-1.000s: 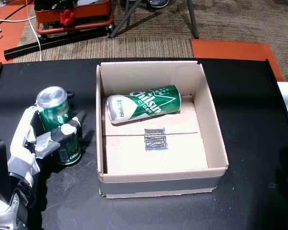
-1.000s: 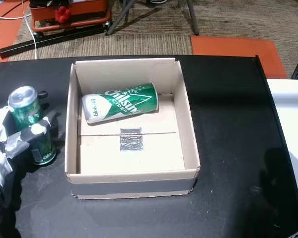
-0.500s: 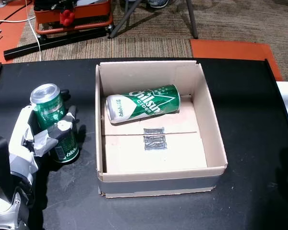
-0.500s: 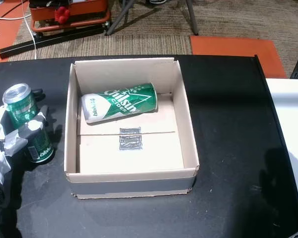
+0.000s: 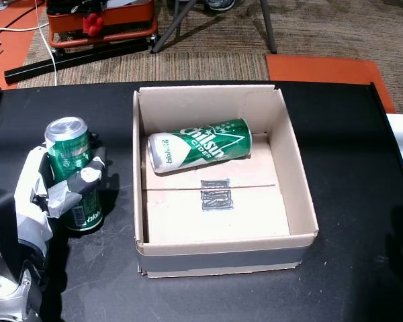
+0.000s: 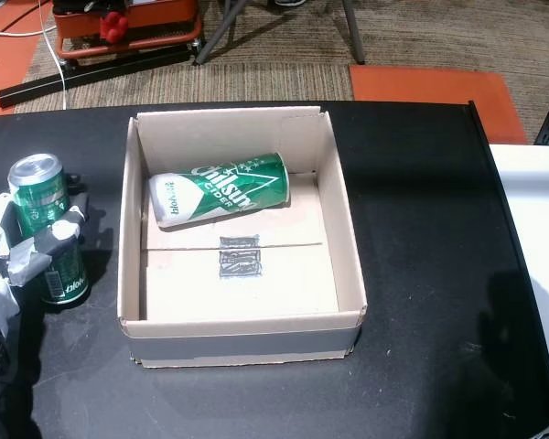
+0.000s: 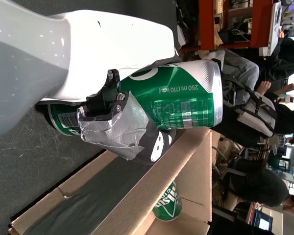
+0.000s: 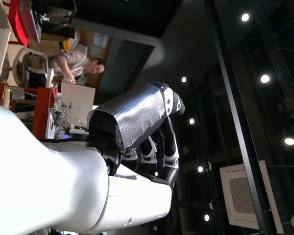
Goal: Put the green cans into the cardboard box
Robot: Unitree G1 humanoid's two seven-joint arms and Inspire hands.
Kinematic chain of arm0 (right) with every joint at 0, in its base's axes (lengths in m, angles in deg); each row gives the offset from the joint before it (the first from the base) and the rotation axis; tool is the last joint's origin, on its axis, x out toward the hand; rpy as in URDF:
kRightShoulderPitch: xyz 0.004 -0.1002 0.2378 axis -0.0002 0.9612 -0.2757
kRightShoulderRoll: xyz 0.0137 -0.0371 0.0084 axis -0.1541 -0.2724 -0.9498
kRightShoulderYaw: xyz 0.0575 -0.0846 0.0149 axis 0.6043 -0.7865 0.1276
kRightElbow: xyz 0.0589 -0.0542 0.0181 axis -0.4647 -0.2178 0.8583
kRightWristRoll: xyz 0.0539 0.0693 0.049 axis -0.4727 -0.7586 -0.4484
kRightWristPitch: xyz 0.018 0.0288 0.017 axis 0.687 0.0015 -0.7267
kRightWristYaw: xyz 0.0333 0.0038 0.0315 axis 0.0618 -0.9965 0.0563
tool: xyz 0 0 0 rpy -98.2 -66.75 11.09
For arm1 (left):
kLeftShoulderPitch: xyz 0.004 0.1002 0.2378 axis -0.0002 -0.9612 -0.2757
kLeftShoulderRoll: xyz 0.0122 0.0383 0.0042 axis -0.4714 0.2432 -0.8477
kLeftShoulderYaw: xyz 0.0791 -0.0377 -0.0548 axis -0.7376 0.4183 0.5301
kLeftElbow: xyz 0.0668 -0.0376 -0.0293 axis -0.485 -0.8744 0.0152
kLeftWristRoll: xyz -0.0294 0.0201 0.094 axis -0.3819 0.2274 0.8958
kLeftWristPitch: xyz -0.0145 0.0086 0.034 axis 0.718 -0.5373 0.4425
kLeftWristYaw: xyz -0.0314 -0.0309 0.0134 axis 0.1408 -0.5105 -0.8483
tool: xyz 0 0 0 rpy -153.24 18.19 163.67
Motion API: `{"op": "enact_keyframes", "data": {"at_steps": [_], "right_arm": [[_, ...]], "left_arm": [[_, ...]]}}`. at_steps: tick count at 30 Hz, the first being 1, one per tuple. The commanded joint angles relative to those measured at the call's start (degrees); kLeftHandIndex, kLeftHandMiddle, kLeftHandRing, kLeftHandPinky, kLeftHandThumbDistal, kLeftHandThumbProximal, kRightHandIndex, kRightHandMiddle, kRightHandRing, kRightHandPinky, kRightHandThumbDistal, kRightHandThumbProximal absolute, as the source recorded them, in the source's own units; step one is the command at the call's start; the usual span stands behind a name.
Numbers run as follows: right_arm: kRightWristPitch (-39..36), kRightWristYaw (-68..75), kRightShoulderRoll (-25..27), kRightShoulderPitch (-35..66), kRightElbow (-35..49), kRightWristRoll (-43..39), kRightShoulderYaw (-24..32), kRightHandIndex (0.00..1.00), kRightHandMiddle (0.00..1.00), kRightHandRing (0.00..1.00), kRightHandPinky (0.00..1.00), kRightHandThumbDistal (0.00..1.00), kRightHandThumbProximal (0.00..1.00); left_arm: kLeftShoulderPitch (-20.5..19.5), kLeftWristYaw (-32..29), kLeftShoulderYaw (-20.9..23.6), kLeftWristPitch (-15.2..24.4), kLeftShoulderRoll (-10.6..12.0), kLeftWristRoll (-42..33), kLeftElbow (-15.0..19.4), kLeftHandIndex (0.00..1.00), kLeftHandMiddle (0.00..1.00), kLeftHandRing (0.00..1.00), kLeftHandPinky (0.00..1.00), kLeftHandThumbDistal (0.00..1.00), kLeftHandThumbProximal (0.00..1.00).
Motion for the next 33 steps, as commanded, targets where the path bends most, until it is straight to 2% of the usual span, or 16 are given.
{"op": "enact_keyframes", "data": {"at_steps": [1,5,15,18,20,21,24,26,29,33], "right_arm": [[0.00,-0.25,0.32,-0.57,-0.21,-0.17,-0.01,0.00,0.04,0.13,0.24,0.71,0.01],[-0.34,0.45,0.06,-0.50,0.03,0.43,-0.16,0.00,0.03,0.13,0.24,0.70,0.02],[-0.84,0.18,-0.16,-1.11,-0.83,0.29,-0.21,0.00,0.03,0.12,0.24,0.72,0.01],[-1.32,0.14,-0.30,-1.40,-1.47,0.50,-0.16,0.00,0.03,0.12,0.24,0.71,0.01],[-1.46,0.12,-0.35,-1.56,-1.85,0.54,-0.20,0.00,0.03,0.12,0.24,0.71,0.01],[-1.64,0.12,-0.36,-1.67,-2.05,0.63,-0.23,0.00,0.02,0.11,0.24,0.70,0.00],[-1.80,0.17,-0.49,-2.00,-2.54,0.64,-0.36,0.00,0.02,0.11,0.23,0.71,0.00],[-2.11,0.45,-0.70,-2.18,-2.83,0.89,-0.48,0.00,0.02,0.11,0.23,0.70,0.00],[-2.89,0.89,-0.95,-2.47,-3.63,1.51,-0.62,0.01,0.03,0.12,0.23,0.71,0.00],[-3.94,1.01,-1.12,-3.17,-5.15,2.09,-0.88,0.03,0.05,0.13,0.23,0.73,0.02]], "left_arm": [[0.58,0.52,-0.38,-0.06,-0.55,0.83,-0.54,0.32,0.46,0.58,0.48,0.42,0.00],[0.86,0.38,-0.51,-0.38,-0.58,0.73,-0.51,0.34,0.48,0.59,0.50,0.44,0.00],[1.48,0.92,-0.75,-0.85,-0.69,1.35,-0.39,0.36,0.49,0.59,0.49,0.39,0.00],[1.62,0.22,-1.00,0.09,-0.81,1.48,-0.17,0.38,0.50,0.61,0.50,0.38,0.00],[1.80,-0.38,-1.88,1.90,-1.10,2.25,0.14,0.36,0.50,0.62,0.51,0.38,0.00],[2.03,-0.38,-2.70,2.99,-1.29,2.94,0.47,0.31,0.46,0.58,0.50,0.41,0.00],[2.95,0.89,-6.21,8.18,-2.40,6.55,1.52,0.19,0.34,0.47,0.45,0.34,0.00],[3.96,1.42,-8.24,11.26,-3.22,8.68,2.09,0.13,0.30,0.45,0.43,0.33,0.00],[6.08,1.12,-10.73,15.50,-4.43,10.90,3.14,0.11,0.30,0.47,0.44,0.28,0.00],[9.61,3.14,-15.28,22.35,-7.22,16.10,4.67,0.11,0.29,0.46,0.46,0.20,0.00]]}}
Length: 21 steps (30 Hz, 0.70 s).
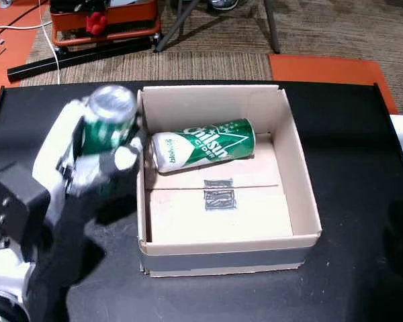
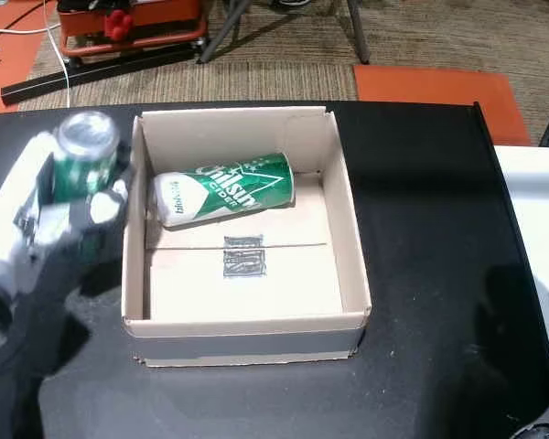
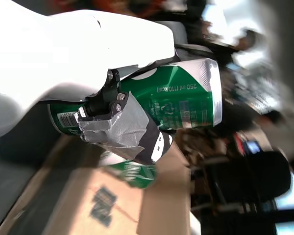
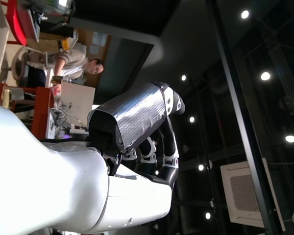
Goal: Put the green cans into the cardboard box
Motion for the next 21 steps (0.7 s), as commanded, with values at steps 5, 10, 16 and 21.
{"op": "enact_keyframes", "data": {"at_steps": [5,10,16,21], "right_arm": [[-0.65,0.27,-0.81,-1.27,-1.32,0.82,-0.81,0.04,0.07,0.15,0.24,0.72,0.00],[-0.25,1.10,-1.29,-1.71,-1.20,0.64,-1.20,0.04,0.07,0.14,0.23,0.74,0.00],[-0.72,1.07,-1.15,-2.76,-2.73,0.92,-1.47,0.02,0.06,0.14,0.24,0.72,0.00],[-0.90,1.51,-2.01,-3.01,-2.57,0.92,-1.96,0.00,0.03,0.13,0.22,0.74,0.00]], "left_arm": [[8.30,4.68,-7.32,7.74,-6.14,9.77,3.02,0.09,0.26,0.43,0.46,0.18,0.00],[13.33,17.39,-13.44,8.88,-10.44,21.66,5.01,0.09,0.30,0.47,0.51,0.18,0.00],[22.81,37.26,-25.65,5.49,-12.85,41.57,8.83,0.20,0.43,0.58,0.58,0.14,0.00],[30.92,47.69,-37.96,-1.31,-8.43,53.54,4.43,0.23,0.46,0.57,0.61,0.26,0.00]]}}
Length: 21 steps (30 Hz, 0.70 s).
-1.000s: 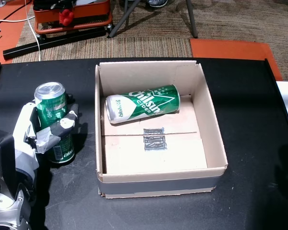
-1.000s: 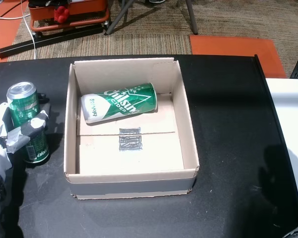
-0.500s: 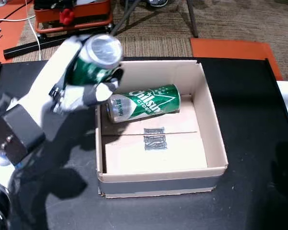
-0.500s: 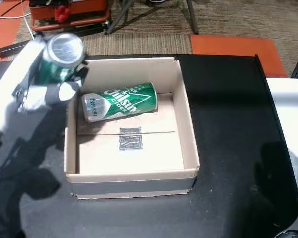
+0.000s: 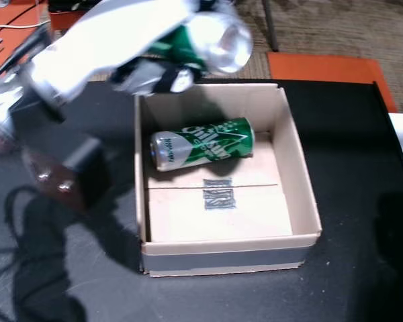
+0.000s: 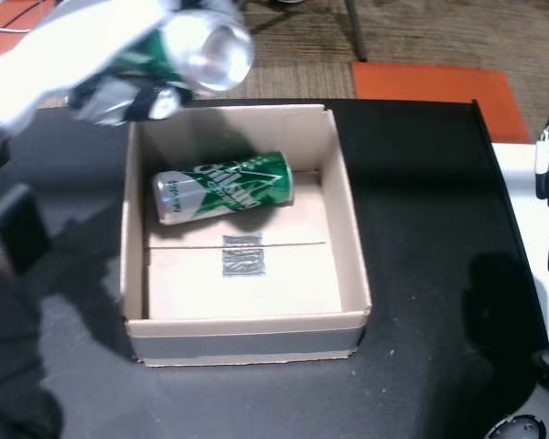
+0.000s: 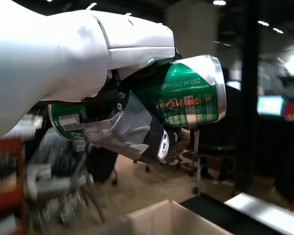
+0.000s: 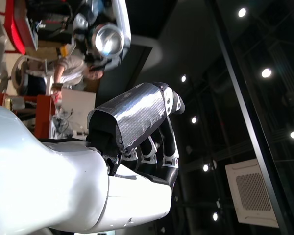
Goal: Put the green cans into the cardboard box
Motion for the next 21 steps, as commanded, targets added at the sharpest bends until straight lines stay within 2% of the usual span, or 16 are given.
{"op": "enact_keyframes", "data": {"at_steps": [1,2,4,6,10,11,13,16,21], "right_arm": [[-0.43,0.43,-0.78,-0.18,0.03,0.33,-0.05,0.00,0.03,0.13,0.22,0.73,0.00],[-0.52,0.37,-0.92,-0.18,0.08,0.26,-0.07,0.01,0.04,0.13,0.22,0.73,0.00],[-0.47,0.29,-1.05,-0.06,0.27,0.20,-0.12,0.01,0.06,0.14,0.23,0.76,0.00],[-0.37,0.32,-1.18,0.03,0.40,0.20,-0.18,0.02,0.06,0.14,0.23,0.77,0.00],[-0.34,-0.32,-1.33,-0.31,-0.13,-0.15,-0.11,0.01,0.05,0.14,0.23,0.78,0.00],[-0.50,-0.24,-1.44,-0.37,-0.14,-0.01,-0.14,0.00,0.05,0.14,0.23,0.78,0.00],[-0.68,-0.21,-1.58,-0.42,-0.07,0.12,-0.19,0.00,0.05,0.14,0.22,0.78,0.00],[-0.65,-0.44,-1.65,-0.40,0.14,-0.14,-0.14,0.00,0.04,0.14,0.22,0.77,0.00],[-0.09,-0.81,-1.41,-0.43,0.08,-0.70,0.14,0.01,0.05,0.14,0.23,0.78,0.00]], "left_arm": [[3.65,1.49,-4.38,-3.38,2.86,2.98,-2.72,0.25,0.46,0.58,0.60,0.27,0.00],[4.52,1.30,-6.02,-5.14,4.24,3.68,-4.23,0.22,0.45,0.57,0.57,0.28,0.00],[4.99,-0.48,-7.27,-7.46,6.82,2.78,-7.25,0.23,0.45,0.60,0.57,0.25,0.00],[5.07,-2.02,-8.00,-9.05,8.32,1.81,-9.09,0.24,0.46,0.62,0.60,0.22,0.00],[4.44,-5.85,-7.70,-11.59,10.46,-0.59,-11.05,0.17,0.46,0.61,0.69,0.13,0.00],[4.16,-7.14,-7.42,-12.11,10.91,-1.36,-11.38,0.17,0.47,0.63,0.71,0.10,0.00],[3.70,-9.31,-7.13,-12.72,11.55,-2.79,-11.74,0.19,0.49,0.65,0.72,0.10,0.00],[3.15,-11.67,-7.20,-13.08,11.92,-4.25,-11.77,0.22,0.51,0.65,0.70,0.17,0.00],[2.59,-12.83,-7.34,-12.99,11.84,-4.89,-11.64,0.19,0.51,0.65,0.70,0.17,0.00]]}}
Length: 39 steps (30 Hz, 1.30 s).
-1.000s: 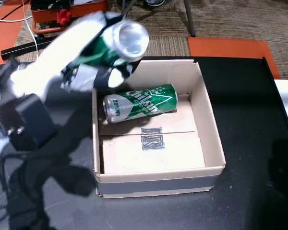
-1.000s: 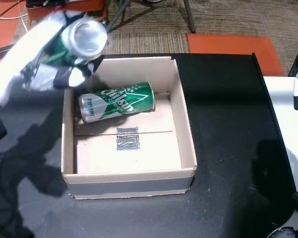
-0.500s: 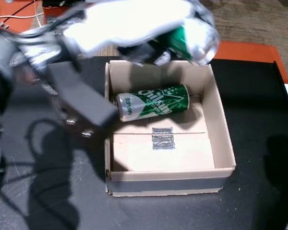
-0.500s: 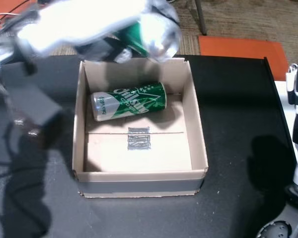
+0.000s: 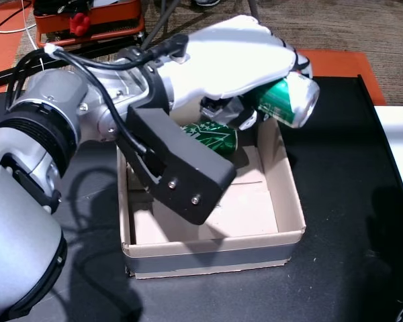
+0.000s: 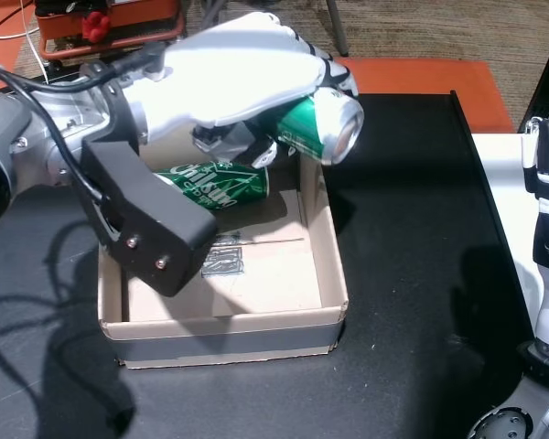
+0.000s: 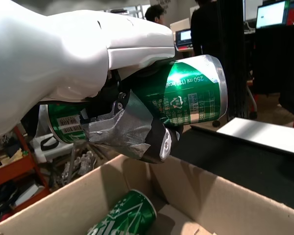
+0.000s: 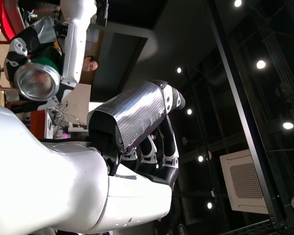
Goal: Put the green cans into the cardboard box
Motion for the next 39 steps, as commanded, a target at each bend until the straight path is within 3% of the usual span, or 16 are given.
{"op": "enact_keyframes", "data": {"at_steps": [1,9,17,26,39], "right_arm": [[-0.05,-0.07,-0.14,-0.12,-0.06,-0.16,0.19,0.01,0.05,0.14,0.23,0.79,0.00],[0.11,-0.59,0.04,-0.47,-0.64,-0.41,0.31,0.02,0.06,0.15,0.24,0.77,0.00],[0.11,-0.45,0.14,-0.63,-0.89,-0.02,0.35,0.01,0.06,0.14,0.23,0.77,0.00],[-0.19,-0.47,-0.02,-0.13,-0.30,0.03,0.32,0.01,0.06,0.15,0.24,0.78,0.00],[-0.35,0.56,-1.04,0.93,1.90,0.45,-0.28,0.01,0.05,0.14,0.23,0.78,0.00]], "left_arm": [[-0.71,-0.10,0.23,-0.16,-0.46,-1.82,-0.24,0.19,0.51,0.64,0.70,0.16,0.00],[-1.05,-6.79,1.64,0.46,-1.16,-5.23,-0.40,0.22,0.52,0.67,0.69,0.14,0.00],[-2.44,-19.93,5.30,-2.80,-2.70,-11.18,-0.91,0.26,0.49,0.63,0.62,0.25,0.00],[-4.43,-28.81,10.67,-5.28,-2.22,-17.57,-0.87,0.32,0.50,0.60,0.63,0.20,0.00],[-5.11,-30.84,11.47,-5.02,-2.22,-18.69,-0.42,0.37,0.55,0.65,0.66,0.19,0.00]]}}
